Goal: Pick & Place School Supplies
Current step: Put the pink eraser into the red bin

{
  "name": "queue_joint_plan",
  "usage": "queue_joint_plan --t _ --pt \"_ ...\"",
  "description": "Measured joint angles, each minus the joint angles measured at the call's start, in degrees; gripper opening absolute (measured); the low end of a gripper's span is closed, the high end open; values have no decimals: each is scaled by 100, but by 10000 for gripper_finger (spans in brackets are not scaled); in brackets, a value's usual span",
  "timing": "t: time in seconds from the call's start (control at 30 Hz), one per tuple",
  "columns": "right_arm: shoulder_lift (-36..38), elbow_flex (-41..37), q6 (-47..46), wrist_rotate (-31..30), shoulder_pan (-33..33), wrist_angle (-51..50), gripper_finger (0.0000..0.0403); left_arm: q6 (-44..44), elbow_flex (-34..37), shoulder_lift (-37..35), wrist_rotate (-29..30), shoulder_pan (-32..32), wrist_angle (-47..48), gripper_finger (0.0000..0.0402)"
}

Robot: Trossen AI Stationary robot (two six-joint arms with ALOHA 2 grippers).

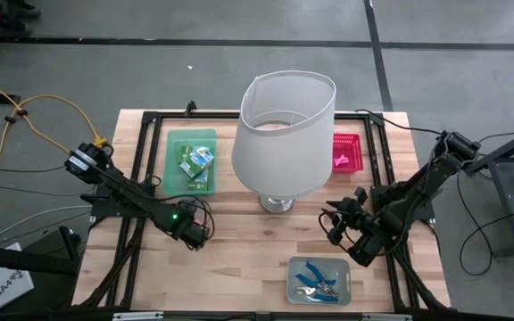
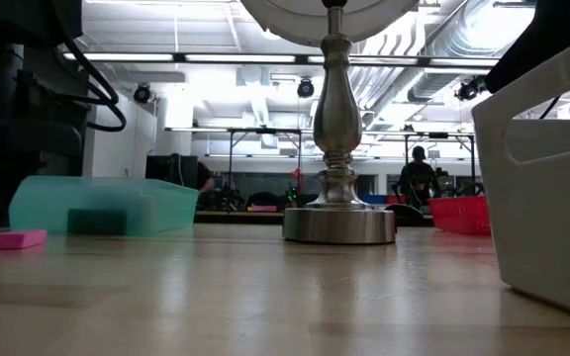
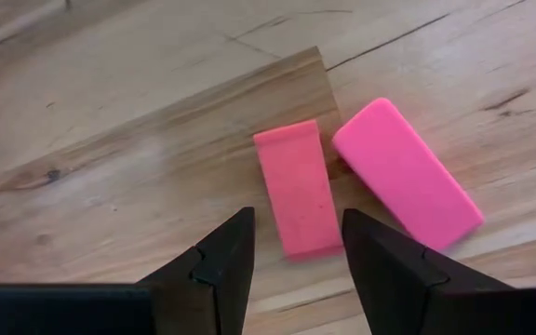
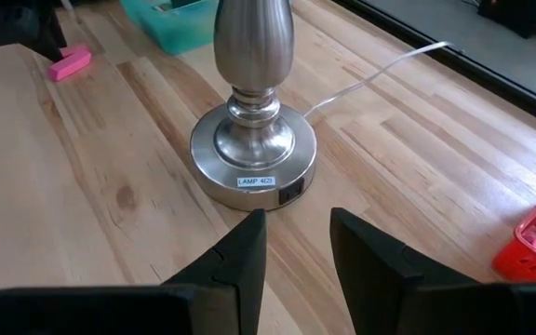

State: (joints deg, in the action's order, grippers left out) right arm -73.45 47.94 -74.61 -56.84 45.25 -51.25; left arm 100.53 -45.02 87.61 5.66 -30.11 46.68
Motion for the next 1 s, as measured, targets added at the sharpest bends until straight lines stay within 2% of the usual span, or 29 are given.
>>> queue_joint_plan --t 0.27,0.63,1.0 --pt "0 0 143 9 0 112 113 -1 -6 55 -1 -2 -49 153" --pt "0 0 143 7 0 112 113 98 -4 58 -7 -2 -85 70" --pt "0 0 143 14 0 112 113 0 -1 64 -95 0 -4 62"
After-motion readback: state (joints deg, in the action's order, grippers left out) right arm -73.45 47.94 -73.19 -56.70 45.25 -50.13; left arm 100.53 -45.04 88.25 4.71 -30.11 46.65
